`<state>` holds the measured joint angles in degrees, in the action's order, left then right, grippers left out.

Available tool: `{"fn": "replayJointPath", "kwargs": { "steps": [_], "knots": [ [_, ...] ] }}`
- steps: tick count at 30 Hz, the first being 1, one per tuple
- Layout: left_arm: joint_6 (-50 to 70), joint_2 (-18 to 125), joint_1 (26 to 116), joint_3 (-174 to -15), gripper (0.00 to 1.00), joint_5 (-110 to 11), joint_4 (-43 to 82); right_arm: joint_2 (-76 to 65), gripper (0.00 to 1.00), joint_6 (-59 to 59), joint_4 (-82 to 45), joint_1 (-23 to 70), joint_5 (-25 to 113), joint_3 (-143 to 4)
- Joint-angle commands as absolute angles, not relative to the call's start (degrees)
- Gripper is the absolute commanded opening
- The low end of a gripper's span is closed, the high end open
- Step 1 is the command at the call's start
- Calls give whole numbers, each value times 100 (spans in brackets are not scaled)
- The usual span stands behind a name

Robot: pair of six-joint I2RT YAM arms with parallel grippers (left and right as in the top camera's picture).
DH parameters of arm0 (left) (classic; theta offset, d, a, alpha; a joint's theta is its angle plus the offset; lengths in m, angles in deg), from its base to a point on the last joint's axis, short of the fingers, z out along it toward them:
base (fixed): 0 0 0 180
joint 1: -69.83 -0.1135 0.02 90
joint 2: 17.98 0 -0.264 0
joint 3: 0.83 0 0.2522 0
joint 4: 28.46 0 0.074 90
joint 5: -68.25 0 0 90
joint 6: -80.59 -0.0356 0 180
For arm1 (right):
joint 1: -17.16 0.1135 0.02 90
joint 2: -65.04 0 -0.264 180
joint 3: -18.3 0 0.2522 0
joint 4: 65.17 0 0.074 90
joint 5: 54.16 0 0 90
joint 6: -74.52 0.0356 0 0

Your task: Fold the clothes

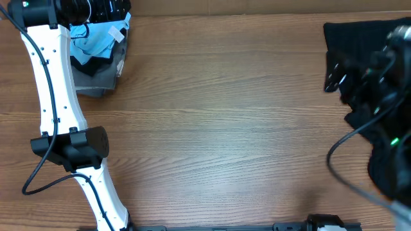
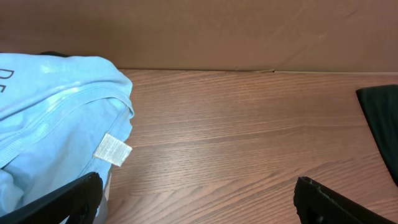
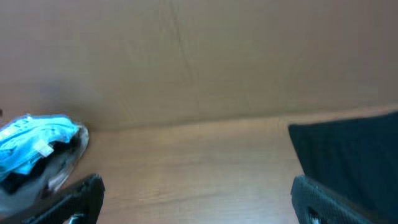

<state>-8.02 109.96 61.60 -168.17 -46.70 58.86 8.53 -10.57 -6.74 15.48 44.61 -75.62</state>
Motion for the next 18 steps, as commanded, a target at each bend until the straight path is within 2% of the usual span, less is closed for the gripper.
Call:
{"fn": "replayJointPath", "kwargs": {
  "steps": [1,9,18],
  "knots": [
    [-750,10945,6160,-16882,100,-4664,5879,1609,100,-1033,-1428,1693,4512,-6131],
    [-750,10945,6160,-16882,100,-4664,5879,3522,100,-821,-3813,1883,4488,-2760],
    [-750,10945,6160,-16882,100,-4666,5879,5281,100,-823,-4873,1881,4011,-415]
  ]
}}
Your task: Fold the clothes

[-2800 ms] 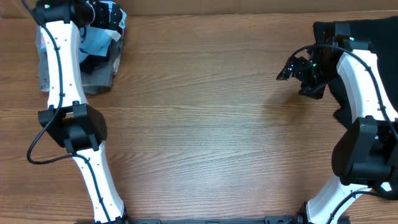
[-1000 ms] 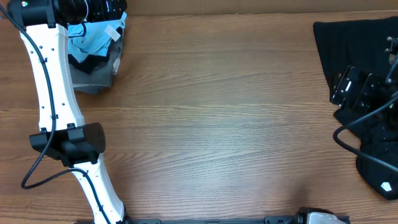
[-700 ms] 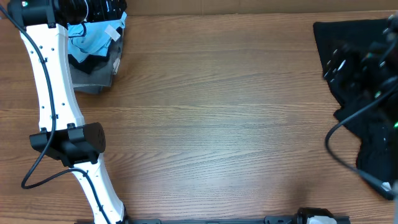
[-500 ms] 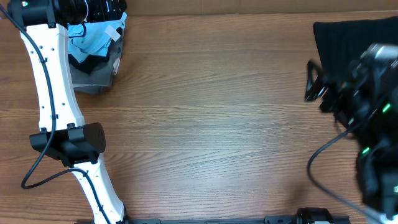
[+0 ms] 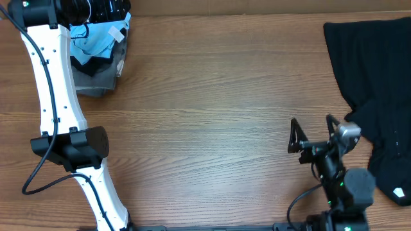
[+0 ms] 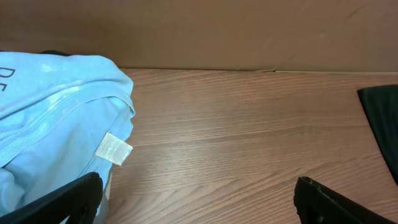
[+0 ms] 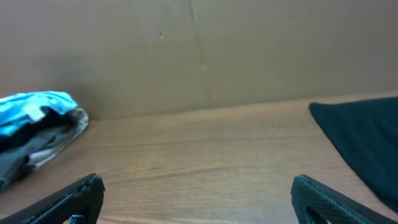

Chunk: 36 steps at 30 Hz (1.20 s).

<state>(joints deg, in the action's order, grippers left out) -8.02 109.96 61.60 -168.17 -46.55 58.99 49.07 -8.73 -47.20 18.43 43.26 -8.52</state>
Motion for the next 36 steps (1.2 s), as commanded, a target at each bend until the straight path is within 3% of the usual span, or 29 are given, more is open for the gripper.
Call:
{"fn": "replayJointPath", "kwargs": {
  "steps": [1,12,36],
  "knots": [
    [-750,10945,6160,-16882,100,-4664,5879,5439,100,-823,-4947,1881,3965,-236],
    [-750,10945,6160,-16882,100,-4664,5879,6496,100,-823,-4718,1883,3843,407],
    [-750,10945,6162,-16882,100,-4664,5879,6488,100,-823,-4685,1881,3843,407]
  ]
}}
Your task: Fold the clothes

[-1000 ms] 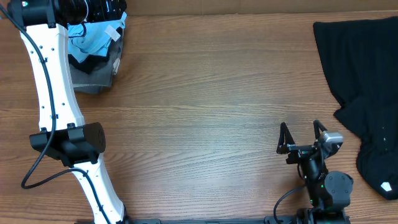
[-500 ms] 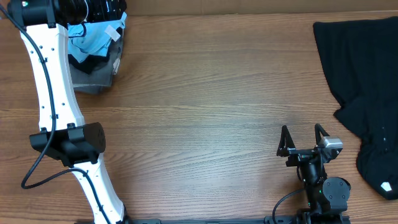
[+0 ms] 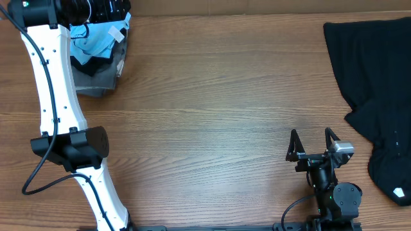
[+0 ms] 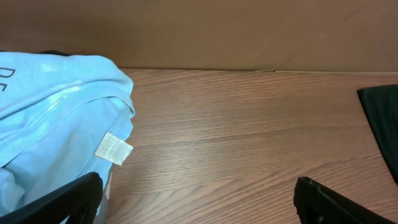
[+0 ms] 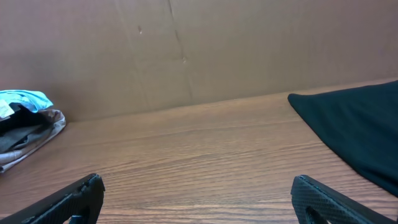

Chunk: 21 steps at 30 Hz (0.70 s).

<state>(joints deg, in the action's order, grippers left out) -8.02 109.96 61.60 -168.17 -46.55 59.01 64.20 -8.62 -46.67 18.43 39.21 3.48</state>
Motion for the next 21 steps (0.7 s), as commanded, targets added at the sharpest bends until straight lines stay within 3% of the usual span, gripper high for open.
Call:
{"fn": "replayJointPath", "kwargs": {
  "steps": [1,14,18,21],
  "knots": [
    [-750,10945,6160,-16882,100,-4664,5879,6488,100,-821,-4685,1881,3843,407],
    [-750,9933,6488,-16555,100,-4657,5873,6488,100,-821,-4685,1881,3843,407],
    [-750,8786,6772,-15175,100,-4659,5659,6488,100,-821,-4685,1881,3841,407],
    [-795,7732,6907,-13578,100,-4506,4575,6488,100,-821,-4685,1881,3843,407]
  ]
}}
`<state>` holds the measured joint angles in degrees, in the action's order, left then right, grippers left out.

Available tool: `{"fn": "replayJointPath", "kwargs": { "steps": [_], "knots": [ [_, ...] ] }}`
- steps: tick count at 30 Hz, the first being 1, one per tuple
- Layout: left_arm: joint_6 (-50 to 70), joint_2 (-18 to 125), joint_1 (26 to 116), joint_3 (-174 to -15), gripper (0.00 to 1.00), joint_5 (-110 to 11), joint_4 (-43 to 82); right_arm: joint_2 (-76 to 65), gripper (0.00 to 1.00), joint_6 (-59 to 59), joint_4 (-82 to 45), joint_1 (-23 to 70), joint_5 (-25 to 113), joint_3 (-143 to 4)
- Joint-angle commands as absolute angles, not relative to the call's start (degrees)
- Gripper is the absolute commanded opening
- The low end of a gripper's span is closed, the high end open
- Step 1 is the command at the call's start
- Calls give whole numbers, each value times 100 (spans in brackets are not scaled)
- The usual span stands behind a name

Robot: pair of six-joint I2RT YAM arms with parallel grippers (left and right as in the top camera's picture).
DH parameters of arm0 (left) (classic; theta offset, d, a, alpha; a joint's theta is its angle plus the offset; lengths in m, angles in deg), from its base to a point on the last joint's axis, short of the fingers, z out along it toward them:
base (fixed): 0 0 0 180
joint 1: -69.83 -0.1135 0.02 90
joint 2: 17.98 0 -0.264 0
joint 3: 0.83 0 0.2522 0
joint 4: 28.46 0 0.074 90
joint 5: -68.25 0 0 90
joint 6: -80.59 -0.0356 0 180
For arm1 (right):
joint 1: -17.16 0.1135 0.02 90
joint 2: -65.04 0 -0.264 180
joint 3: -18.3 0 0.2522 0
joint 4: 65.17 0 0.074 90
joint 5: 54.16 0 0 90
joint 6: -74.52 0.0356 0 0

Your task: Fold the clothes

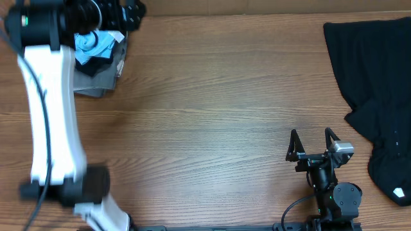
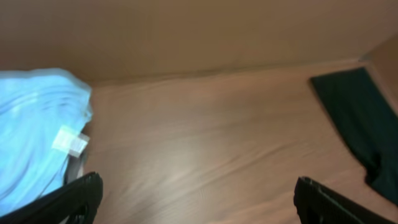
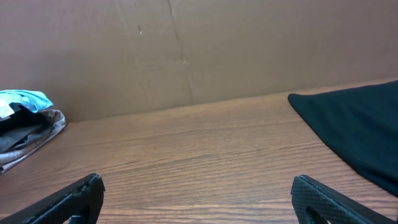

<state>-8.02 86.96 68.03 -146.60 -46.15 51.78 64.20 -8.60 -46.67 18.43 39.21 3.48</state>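
Observation:
A black garment (image 1: 369, 70) lies spread and rumpled at the table's right end, also seen in the right wrist view (image 3: 360, 134) and the left wrist view (image 2: 351, 118). At the far left sits a pile with a light blue garment (image 1: 96, 43) on top of black and grey cloth. The blue garment (image 2: 34, 134) shows its white label. My left gripper (image 1: 128, 13) hangs open by the pile, its image blurred, nothing between its fingers (image 2: 78, 196). My right gripper (image 1: 311, 142) stands open near the front edge, left of the black garment, holding nothing.
A brown cardboard wall (image 3: 199, 50) runs along the table's back edge. Bare wooden tabletop (image 1: 218, 109) stretches between the pile and the black garment. The white left arm (image 1: 48, 122) reaches along the left side. The pile (image 3: 25, 121) shows small at far left.
The left arm has shifted and is blurred; its camera now sits higher and farther back from the blue garment, taking in more table. The right arm has not moved.
At first my right gripper was over the black garment at the right, open. Then it stood left of the garment on the bare table, then nearer the front edge, where it stays. My left gripper stayed open beside the pile until its shift now.

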Motion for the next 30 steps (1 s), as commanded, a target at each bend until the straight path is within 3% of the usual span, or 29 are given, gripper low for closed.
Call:
{"fn": "replayJointPath", "kwargs": {
  "steps": [1,17,21,30],
  "knots": [
    [-804,7437,6921,-13108,100,-4506,4177,6488,100,-821,-4685,1881,3843,407],
    [-813,3062,6949,-5272,100,-3422,-2627,6488,100,-821,-4685,1881,3843,407],
    [-765,1886,6949,-3869,100,-2926,-3244,6488,100,-821,-4685,1881,3843,407],
    [-175,-503,6765,-1998,100,-2266,-3276,6488,100,-821,-4685,1881,3843,407]
  ]
}}
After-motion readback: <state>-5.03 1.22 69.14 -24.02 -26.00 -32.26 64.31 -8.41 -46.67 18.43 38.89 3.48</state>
